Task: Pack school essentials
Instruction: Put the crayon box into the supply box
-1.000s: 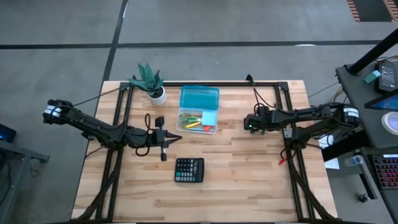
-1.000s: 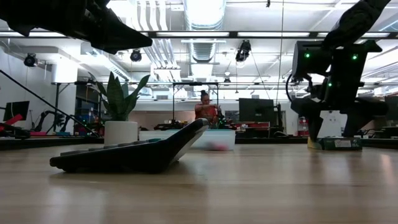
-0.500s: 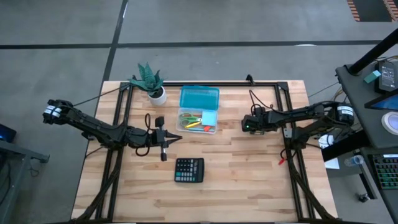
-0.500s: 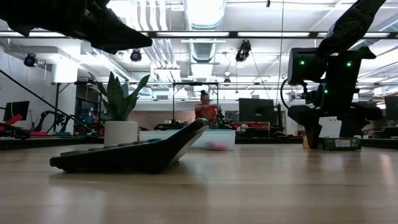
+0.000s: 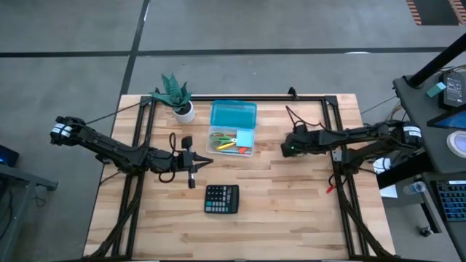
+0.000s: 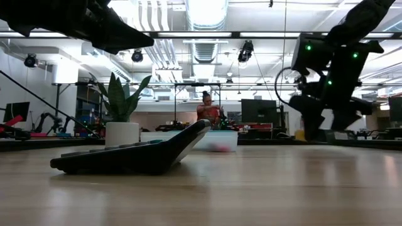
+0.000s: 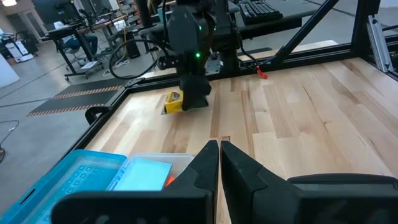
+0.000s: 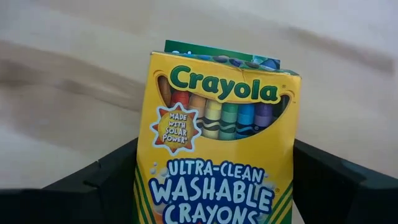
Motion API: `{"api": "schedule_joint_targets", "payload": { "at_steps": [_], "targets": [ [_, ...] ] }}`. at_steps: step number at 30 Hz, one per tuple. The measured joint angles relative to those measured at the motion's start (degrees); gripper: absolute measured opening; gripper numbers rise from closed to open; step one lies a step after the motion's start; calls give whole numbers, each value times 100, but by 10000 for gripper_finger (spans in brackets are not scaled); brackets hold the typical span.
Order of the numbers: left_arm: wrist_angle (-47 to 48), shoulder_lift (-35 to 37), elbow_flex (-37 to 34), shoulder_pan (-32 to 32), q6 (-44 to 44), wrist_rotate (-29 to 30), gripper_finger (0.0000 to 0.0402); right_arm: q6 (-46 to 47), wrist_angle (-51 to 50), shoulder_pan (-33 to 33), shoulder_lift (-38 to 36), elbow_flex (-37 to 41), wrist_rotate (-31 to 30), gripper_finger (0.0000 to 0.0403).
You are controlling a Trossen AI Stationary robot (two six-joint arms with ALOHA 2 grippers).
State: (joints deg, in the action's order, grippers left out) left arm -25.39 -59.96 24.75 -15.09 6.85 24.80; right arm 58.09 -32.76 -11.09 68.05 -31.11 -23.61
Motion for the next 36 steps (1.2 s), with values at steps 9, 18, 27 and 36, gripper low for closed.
{"api": "schedule_joint_targets", "payload": {
  "at_steps": [9,18,27,36],
  "targets": [
    [-104,0,0,0,0,22,0,-2926,1917,-16,-131,-455,1354,322],
    [-187,0,0,0,2,21,0,-5296,1901,-57,932,-2142,2633,322],
    [-212,0,0,0,2,20,0,-6882,926,-316,2562,-3987,2962,322],
    [-211,0,0,2,2,20,0,-7450,837,-632,3663,-4704,3291,322]
  ]
}}
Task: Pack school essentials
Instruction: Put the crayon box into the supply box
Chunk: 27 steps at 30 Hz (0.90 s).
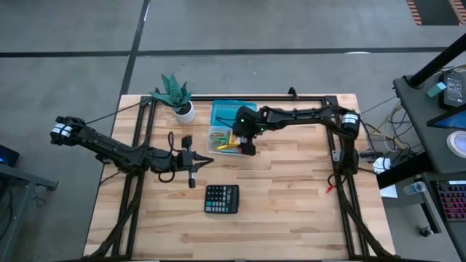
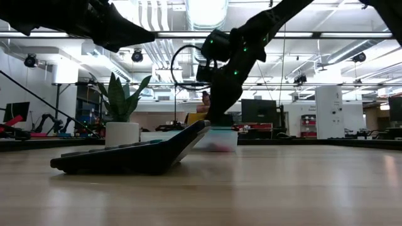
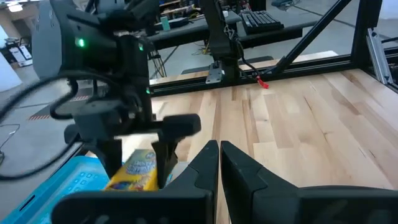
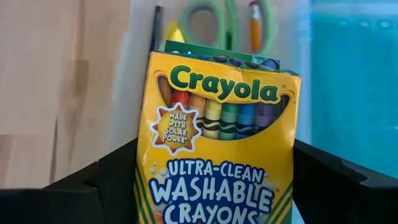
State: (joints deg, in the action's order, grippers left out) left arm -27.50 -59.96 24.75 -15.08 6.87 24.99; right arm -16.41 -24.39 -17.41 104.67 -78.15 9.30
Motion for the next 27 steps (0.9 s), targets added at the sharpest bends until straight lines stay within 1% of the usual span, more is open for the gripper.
{"api": "schedule_joint_targets", "payload": {
  "at_steps": [7,16,23,27],
  "targets": [
    [-1,0,-10,0,101,0,0,-16,13,13,198,-43,-26,325],
    [-55,0,-26,0,103,0,0,33,25,13,196,-43,-30,362],
    [-53,0,-45,0,103,0,0,43,11,11,151,-43,-33,363],
    [-51,0,-63,1,103,0,0,146,-154,21,-97,-43,-32,364]
  ]
}}
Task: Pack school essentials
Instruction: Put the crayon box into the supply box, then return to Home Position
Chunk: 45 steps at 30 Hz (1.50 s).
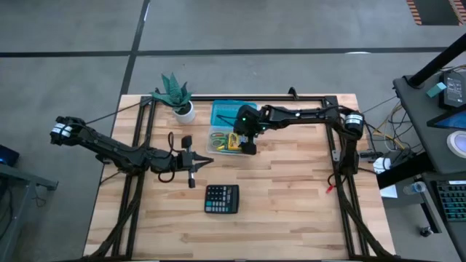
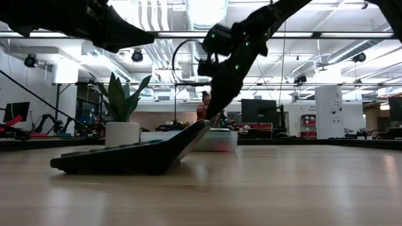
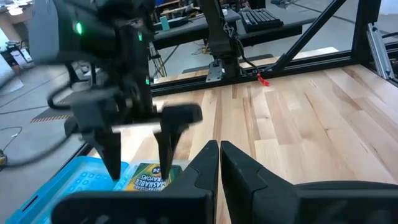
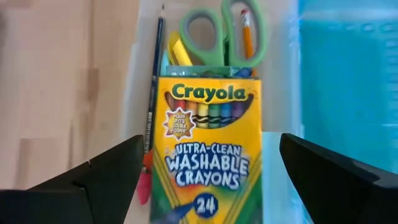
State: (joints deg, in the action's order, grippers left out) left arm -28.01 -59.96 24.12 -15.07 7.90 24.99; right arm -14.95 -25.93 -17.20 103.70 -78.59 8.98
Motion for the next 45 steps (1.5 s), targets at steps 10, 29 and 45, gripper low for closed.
{"api": "schedule_joint_targets", "payload": {
  "at_steps": [10,29,45],
  "targets": [
    [11,0,-13,0,-4,-2,0,454,242,594,-1338,750,-14,364],
    [60,154,-92,-75,-141,-181,0,334,5759,1365,-4807,5412,-1008,364],
    [765,2174,-1008,-304,-419,-657,0,293,5794,1371,-7857,7167,-1065,364]
  ]
}}
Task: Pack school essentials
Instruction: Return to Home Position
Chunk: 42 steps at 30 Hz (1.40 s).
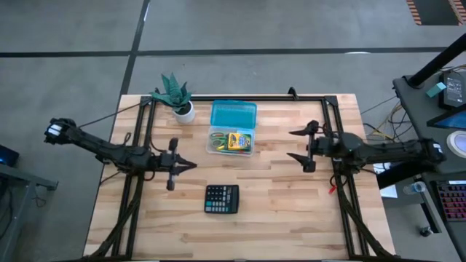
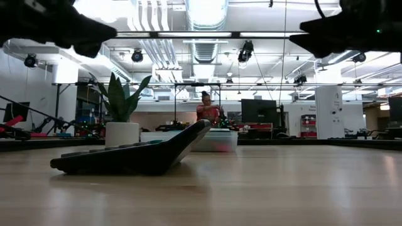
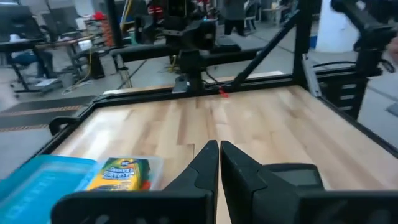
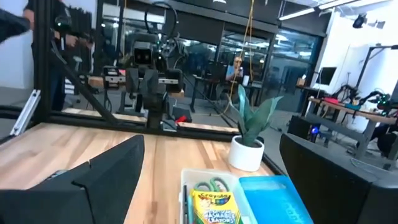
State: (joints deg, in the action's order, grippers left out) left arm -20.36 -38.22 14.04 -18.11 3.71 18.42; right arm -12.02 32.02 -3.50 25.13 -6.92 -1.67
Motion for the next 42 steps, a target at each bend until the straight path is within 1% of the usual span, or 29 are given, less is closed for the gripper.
{"api": "schedule_joint_targets", "payload": {
  "at_steps": [5,9,14,19,24,28,32,33,36,37,42],
  "targets": [
    [-114,435,-441,0,-12,-192,0,80,4,-27,-549,285,-7,364],
    [-487,675,-773,0,10,-231,0,100,-8,-27,-867,499,-7,364],
    [-521,1025,-979,0,9,-415,0,65,-221,-28,-1187,548,-145,364],
    [-320,1515,-1151,0,14,-444,0,54,-641,-27,-1548,547,-155,364],
    [55,2057,-1270,0,282,-435,0,16,-973,-27,-1893,546,-213,364],
    [215,2310,-1355,0,456,-419,0,-58,-1351,-27,-2107,548,-398,364],
    [483,2449,-1355,0,429,-405,0,-76,-1416,-25,-2328,560,-439,364],
    [474,2453,-1356,2,446,-347,0,-102,-1410,-25,-2383,581,-437,364],
    [474,2419,-1357,2,560,177,0,-135,-1493,-25,-2507,614,-439,364],
    [488,2388,-1359,4,599,262,0,-150,-1505,-25,-2508,614,-441,364],
    [483,2354,-1361,2,632,285,0,-298,-1345,-25,-2510,616,-423,364]
  ]
}}
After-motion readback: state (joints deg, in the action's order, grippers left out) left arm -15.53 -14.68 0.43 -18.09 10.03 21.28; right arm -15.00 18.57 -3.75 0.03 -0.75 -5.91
